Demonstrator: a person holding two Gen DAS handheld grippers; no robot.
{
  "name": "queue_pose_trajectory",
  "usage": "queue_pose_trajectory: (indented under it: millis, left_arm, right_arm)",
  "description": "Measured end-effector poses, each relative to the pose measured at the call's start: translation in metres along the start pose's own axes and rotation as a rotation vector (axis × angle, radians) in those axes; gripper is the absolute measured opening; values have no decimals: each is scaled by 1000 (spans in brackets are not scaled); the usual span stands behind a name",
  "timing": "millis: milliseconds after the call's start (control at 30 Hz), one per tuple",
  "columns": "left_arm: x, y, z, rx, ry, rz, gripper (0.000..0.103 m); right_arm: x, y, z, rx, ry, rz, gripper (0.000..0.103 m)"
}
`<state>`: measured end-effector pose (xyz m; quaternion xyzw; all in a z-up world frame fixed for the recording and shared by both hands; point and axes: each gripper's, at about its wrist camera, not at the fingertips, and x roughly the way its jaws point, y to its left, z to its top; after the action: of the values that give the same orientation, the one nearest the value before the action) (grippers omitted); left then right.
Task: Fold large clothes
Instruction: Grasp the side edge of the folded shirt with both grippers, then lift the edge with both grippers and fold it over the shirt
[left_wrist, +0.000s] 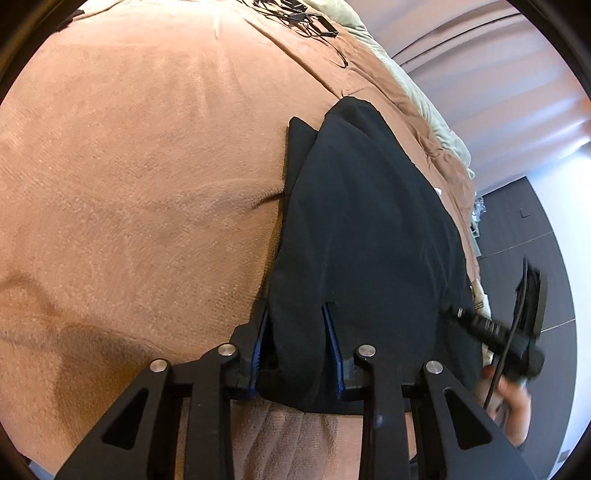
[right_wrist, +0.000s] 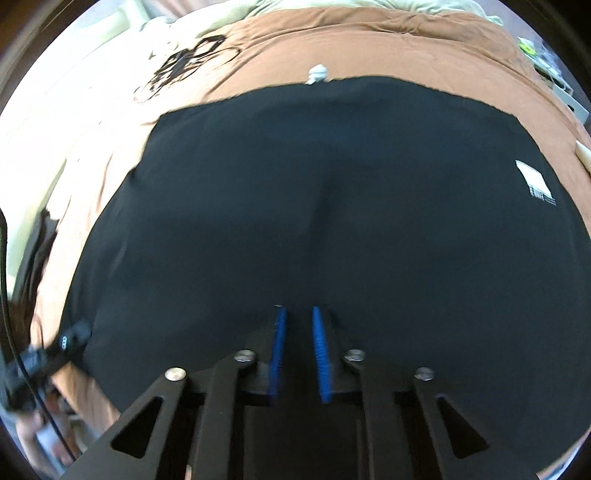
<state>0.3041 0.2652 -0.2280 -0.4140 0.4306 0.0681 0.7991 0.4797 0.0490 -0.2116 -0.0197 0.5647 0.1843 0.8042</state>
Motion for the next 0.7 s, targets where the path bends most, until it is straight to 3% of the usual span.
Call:
queue_pose_trajectory:
  millis: [467,567,700]
  left_arm:
    - [4,-1,-1,-26,-5,12,29]
    - [5,1,0,-30,-3,8,29]
    - [4,3,1,-46,-5,-7,26]
  right_arm:
    - [46,-16,111,53,-22,-23,11]
    - [57,-16,129,62,-21,-26,3]
    - [62,-16,148,77,-10,-8,2]
